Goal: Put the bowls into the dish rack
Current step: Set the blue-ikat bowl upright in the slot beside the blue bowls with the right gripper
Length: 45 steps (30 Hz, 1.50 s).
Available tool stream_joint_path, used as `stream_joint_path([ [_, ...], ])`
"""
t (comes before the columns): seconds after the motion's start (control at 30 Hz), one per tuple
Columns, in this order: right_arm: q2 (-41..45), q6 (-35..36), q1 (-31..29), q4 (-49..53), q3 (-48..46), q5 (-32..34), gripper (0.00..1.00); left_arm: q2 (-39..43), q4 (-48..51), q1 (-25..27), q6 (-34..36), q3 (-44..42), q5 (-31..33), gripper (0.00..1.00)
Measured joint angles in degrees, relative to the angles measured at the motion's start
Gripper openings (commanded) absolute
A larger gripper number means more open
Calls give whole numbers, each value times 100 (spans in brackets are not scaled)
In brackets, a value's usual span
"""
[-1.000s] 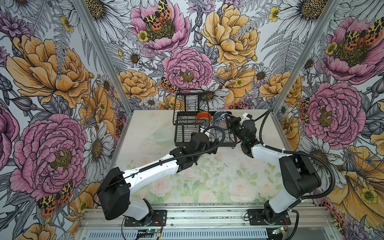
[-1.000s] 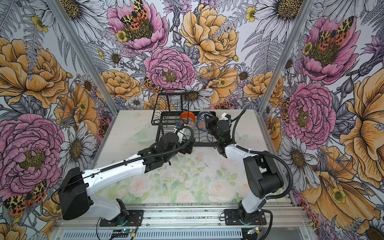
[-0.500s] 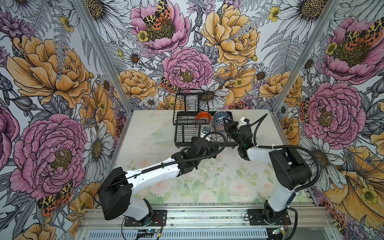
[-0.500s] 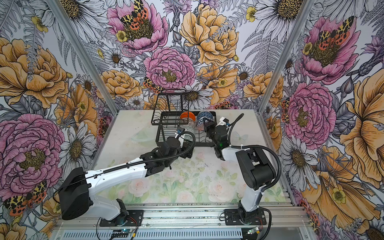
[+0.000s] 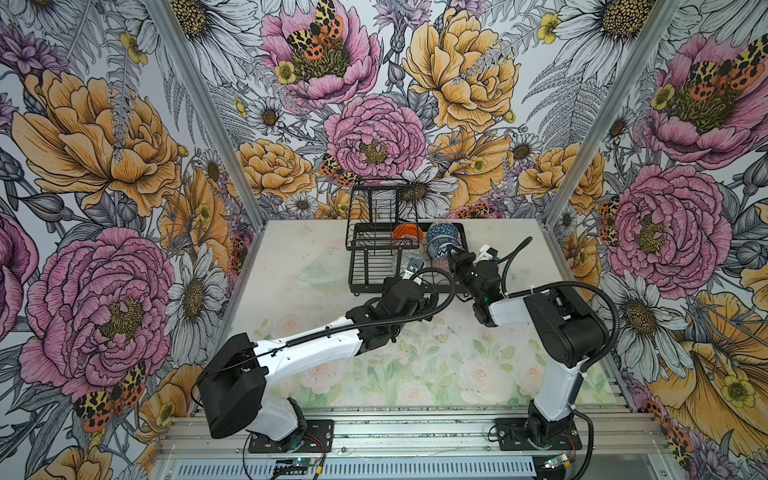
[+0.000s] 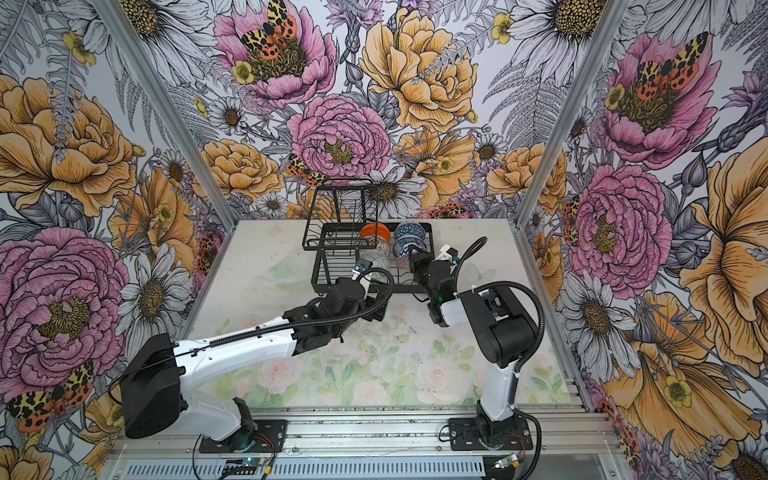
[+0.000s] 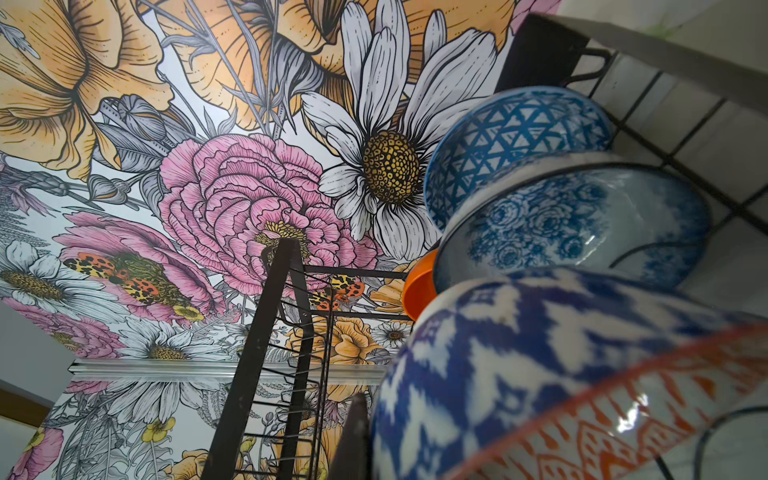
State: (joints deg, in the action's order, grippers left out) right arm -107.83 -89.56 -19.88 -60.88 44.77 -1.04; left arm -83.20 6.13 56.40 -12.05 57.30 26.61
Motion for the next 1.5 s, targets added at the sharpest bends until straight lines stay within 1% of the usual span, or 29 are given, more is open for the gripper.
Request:
stream_joint_path([
  [0.3,-452,-85,-4,-415,-26,42,0,-111,186,48,-46,0,42,99],
  [0.77,-850,-216,-2,-584,269,42,0,-236,291,48,-109,2,107,99],
  [1.27,-892,-413,-4,-522,306,149,0,-446,356,48,-105,116,105,99],
  [1.5,-741,-555,-44,-184,295,223,0,-466,358,48,-107,157,105,99],
])
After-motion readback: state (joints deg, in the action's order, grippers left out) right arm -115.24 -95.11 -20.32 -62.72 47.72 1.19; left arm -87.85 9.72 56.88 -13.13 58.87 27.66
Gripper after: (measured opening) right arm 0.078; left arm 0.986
